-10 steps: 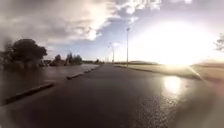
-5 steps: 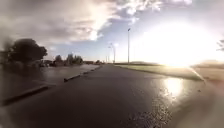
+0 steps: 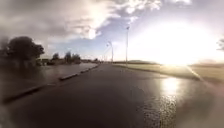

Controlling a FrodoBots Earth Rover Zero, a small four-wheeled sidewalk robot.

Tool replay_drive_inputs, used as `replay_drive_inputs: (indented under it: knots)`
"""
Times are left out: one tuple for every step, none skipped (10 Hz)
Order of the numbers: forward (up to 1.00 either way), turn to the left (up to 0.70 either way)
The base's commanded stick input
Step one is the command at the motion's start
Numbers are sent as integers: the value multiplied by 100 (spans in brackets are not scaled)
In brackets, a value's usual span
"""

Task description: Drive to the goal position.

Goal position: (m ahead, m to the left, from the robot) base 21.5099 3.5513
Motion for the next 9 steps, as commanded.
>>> replay_drive_inputs:
  knots:
    - [70,-14]
    - [70,-14]
    - [70,-10]
    - [70,-1]
    - [70,0]
    - [70,0]
    - [70,0]
    - [70,0]
    - [70,0]
